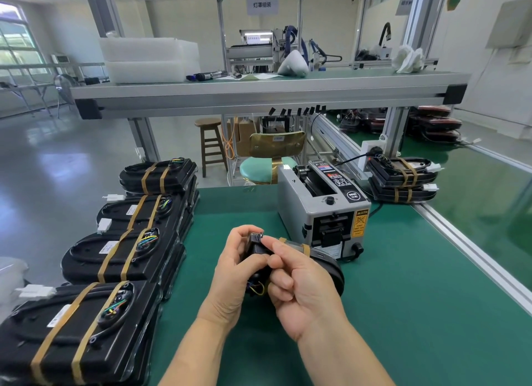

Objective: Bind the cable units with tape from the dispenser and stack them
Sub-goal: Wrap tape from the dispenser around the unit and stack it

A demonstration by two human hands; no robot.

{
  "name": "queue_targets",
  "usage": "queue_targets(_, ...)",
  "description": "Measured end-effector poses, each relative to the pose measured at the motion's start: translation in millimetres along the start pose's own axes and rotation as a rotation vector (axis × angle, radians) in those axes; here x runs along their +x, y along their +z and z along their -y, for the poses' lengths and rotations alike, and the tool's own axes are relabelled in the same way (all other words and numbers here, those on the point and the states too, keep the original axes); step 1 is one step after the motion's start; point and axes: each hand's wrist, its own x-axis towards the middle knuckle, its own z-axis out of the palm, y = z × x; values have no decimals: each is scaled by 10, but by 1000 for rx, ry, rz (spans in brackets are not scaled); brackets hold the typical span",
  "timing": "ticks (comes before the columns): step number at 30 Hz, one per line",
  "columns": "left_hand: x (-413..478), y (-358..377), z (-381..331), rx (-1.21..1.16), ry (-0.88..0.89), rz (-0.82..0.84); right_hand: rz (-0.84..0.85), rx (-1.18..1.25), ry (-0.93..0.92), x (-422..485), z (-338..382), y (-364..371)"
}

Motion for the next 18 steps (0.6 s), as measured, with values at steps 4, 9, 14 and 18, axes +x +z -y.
queue_targets(4,-8,0,-30,-70,-26,6,-9,-26,-8,-9,-1,1)
queue_targets(9,24,126,-130,19,-60,-103,-21,-51,-14,-17,-10,16)
queue_targets(14,59,179,-151,170,11,-197,-26,-47,-18,-35,-8,19)
queue_targets(18,75,154,-158,199,0,-215,-34,-26,-6,-52,-7,15)
